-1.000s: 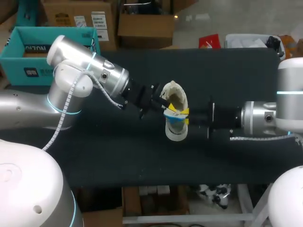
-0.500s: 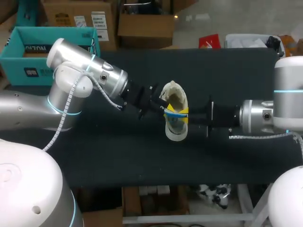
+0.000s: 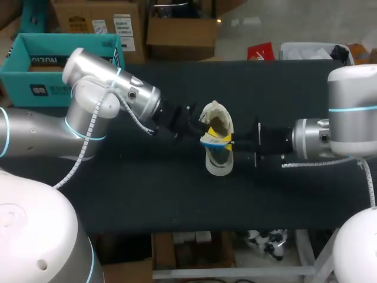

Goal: Open the shoe tongue, take the insole out of the shoe, put the insole back into the shoe, and pack the shoe into the shoebox

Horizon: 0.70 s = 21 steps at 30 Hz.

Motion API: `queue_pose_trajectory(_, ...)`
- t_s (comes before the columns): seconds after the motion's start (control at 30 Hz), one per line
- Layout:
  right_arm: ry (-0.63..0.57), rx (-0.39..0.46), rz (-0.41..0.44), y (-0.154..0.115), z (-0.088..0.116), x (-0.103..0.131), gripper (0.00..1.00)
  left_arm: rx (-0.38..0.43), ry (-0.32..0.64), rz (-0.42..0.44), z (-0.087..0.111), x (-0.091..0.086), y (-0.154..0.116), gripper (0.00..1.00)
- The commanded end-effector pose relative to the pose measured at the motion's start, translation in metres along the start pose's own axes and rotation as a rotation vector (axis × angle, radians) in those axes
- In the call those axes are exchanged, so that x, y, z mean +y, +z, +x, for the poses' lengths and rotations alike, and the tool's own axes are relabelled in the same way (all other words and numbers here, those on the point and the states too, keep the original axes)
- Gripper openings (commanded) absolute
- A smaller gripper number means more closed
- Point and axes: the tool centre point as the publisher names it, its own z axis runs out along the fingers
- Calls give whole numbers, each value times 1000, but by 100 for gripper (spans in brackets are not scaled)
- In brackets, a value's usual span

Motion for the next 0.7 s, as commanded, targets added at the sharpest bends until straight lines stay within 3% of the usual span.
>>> queue_pose_trajectory(0.03,6,-3,11,10,-1,8,0,9,-13,9,-5,12,9,0)
queue_pose_trajectory(0.3,14,3,1,8,-4,14,0,12,-28,18,-3,13,8,0)
queue_pose_trajectory(0.33,15,3,-1,8,-4,14,0,12,-27,27,-2,11,7,5)
queue_pose_trajectory(0.37,15,5,-1,7,-4,15,0,13,-23,29,0,9,5,31)
queue_pose_trajectory(0.47,10,13,-6,3,-4,15,0,11,4,45,7,-3,-3,75)
queue_pose_trajectory(0.57,4,22,-14,0,-5,16,0,-6,36,56,15,-16,-13,85)
queue_pose_trajectory(0.63,3,25,-20,-2,-5,16,0,-19,54,62,19,-24,-19,85)
queue_pose_trajectory(0.7,3,29,-22,-3,-5,18,0,-31,72,69,23,-32,-23,78)
